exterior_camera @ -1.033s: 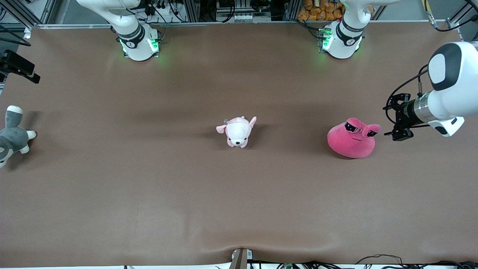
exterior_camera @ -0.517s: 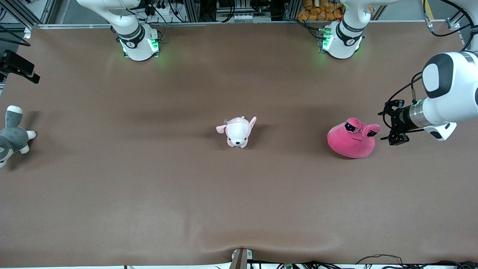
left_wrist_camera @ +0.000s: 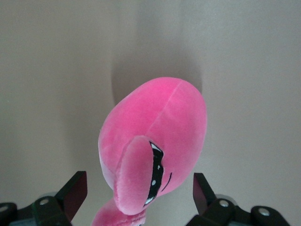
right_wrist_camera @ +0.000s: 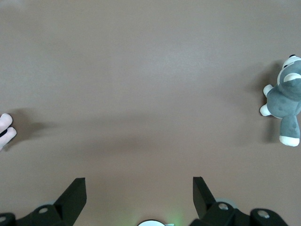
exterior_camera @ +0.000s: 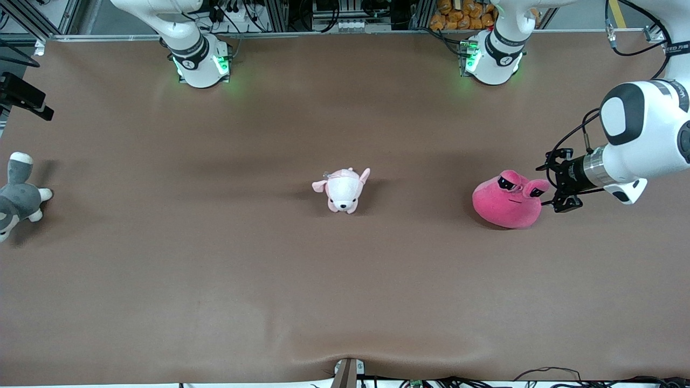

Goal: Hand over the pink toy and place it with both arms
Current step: 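Lower the left gripper and grasp the pink plush's ear, then carry the pink plush toward the middle while the right gripper approaches, then grasp the pink plush with the right gripper and open the left gripper, then carry the pink plush aside with the right gripper while the left withdraws, then release the pink plush on the table and raise the right gripper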

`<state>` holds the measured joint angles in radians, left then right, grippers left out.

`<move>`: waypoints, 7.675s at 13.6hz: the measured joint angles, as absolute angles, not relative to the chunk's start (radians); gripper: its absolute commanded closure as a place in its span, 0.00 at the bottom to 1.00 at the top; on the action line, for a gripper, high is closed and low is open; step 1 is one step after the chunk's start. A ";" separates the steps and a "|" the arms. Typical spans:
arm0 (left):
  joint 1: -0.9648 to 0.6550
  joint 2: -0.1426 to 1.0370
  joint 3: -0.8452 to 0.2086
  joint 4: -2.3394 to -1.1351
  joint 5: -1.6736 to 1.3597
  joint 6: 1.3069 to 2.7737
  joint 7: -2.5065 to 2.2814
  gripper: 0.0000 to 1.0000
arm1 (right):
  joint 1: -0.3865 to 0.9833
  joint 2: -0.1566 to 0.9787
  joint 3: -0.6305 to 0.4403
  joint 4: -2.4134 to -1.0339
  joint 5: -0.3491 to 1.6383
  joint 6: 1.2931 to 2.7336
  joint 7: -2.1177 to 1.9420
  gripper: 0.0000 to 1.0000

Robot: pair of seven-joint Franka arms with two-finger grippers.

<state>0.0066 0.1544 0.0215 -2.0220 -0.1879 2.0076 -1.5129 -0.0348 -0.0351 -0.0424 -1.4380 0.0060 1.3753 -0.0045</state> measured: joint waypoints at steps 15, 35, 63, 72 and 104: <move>-0.028 0.181 -0.052 -1.762 -0.201 1.791 -1.618 1.00 | -0.094 0.016 -0.043 -1.434 0.006 1.379 -0.005 0.00; -0.393 0.306 -0.135 -1.357 -0.317 1.847 -2.291 1.00 | 0.041 0.104 -0.012 -1.378 0.368 1.421 1.296 0.00; -0.659 0.320 -0.136 -1.334 -0.318 2.115 -2.638 0.23 | 0.523 0.258 -0.021 -1.354 0.372 1.704 2.308 1.00; -0.651 0.313 -0.123 -1.308 -0.318 2.123 -2.640 0.00 | 0.349 0.285 -0.041 -1.354 0.323 1.701 2.196 1.00; -0.201 0.155 -0.062 -1.305 0.031 1.443 -0.505 0.00 | -0.195 0.466 -0.017 -1.138 0.370 1.405 1.153 0.00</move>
<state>-0.2009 0.1552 -0.0618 -1.3051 0.0308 1.4429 -0.5047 -0.1949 0.4656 -0.0173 -1.1377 0.3699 1.4050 1.1528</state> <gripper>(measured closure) 0.000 0.000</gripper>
